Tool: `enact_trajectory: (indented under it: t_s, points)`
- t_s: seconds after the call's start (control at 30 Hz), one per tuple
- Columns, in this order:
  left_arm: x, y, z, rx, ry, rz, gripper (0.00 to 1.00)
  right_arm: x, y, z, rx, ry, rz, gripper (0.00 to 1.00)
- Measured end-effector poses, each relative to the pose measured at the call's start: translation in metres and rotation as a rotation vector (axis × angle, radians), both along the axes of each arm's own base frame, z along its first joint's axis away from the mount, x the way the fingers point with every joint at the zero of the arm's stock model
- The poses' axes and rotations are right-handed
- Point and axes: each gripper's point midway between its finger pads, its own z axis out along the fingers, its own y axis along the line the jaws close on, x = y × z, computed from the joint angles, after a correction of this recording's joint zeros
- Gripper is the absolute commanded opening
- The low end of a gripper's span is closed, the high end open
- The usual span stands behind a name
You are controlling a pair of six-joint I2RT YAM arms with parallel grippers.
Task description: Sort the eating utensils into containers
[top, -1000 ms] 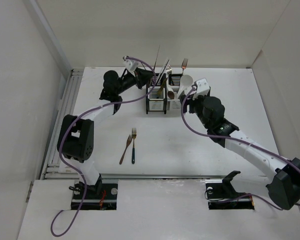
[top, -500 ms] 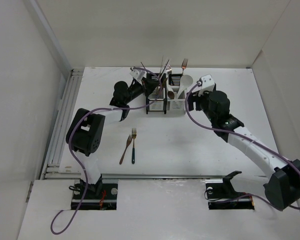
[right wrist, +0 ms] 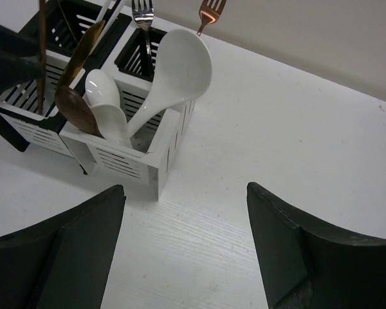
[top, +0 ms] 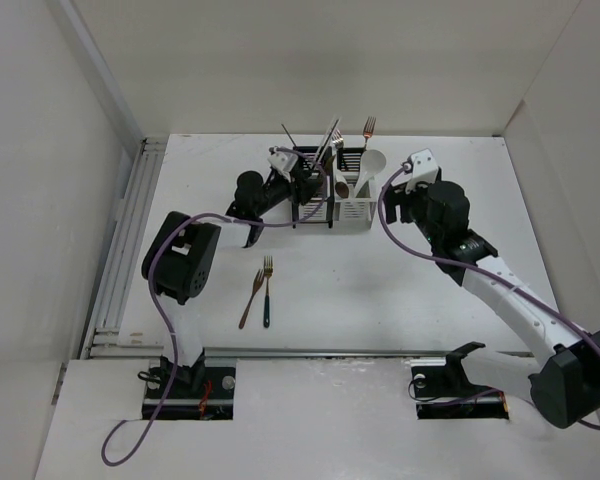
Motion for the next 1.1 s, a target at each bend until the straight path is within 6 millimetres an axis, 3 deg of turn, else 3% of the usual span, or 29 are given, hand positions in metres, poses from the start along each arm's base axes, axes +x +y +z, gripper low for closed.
enact_trajectory:
  t_s: [0.07, 0.13, 0.23, 0.37, 0.5, 0.6, 0.7, 0.77, 0.9, 1.03, 1.1]
  points:
    - [-0.002, 0.003, -0.008, 0.007, 0.015, 0.013, 0.65, -0.001, 0.001, -0.001, -0.002, 0.003, 0.01, 0.83]
    - [-0.006, 0.008, -0.013, 0.015, 0.024, 0.029, 0.71, -0.001, 0.003, -0.002, -0.004, 0.006, 0.022, 0.83]
    - [-0.011, 0.015, -0.001, 0.015, 0.023, 0.05, 0.79, -0.003, 0.007, -0.002, -0.003, 0.009, 0.046, 0.83]
    - [-0.016, 0.036, 0.045, 0.011, -0.01, 0.099, 0.79, -0.006, 0.015, -0.003, -0.006, 0.011, 0.072, 0.83]
    - [-0.026, 0.07, 0.111, 0.01, -0.048, 0.187, 0.79, -0.019, 0.04, -0.006, -0.014, 0.02, 0.11, 0.83]
    - [-0.037, 0.101, 0.15, 0.005, -0.037, 0.285, 0.79, -0.04, 0.071, -0.012, -0.001, 0.054, 0.149, 0.82]
    - [-0.054, 0.141, 0.164, 0.004, 0.04, 0.413, 0.79, -0.064, 0.105, -0.02, 0.007, 0.119, 0.178, 0.8]
    - [-0.066, 0.174, 0.164, 0.001, 0.105, 0.526, 0.79, -0.076, 0.136, -0.029, 0.015, 0.189, 0.202, 0.78]
    - [-0.095, 0.23, 0.154, -0.002, 0.212, 0.759, 0.8, -0.095, 0.204, -0.073, -0.02, 0.386, 0.216, 0.78]
    - [-0.136, 0.265, 0.139, 0.023, 0.262, 0.916, 0.81, -0.129, 0.265, -0.131, -0.091, 0.556, 0.244, 0.78]
    - [-0.155, 0.277, 0.137, 0.026, 0.262, 0.967, 0.82, -0.148, 0.284, -0.155, -0.113, 0.619, 0.259, 0.78]
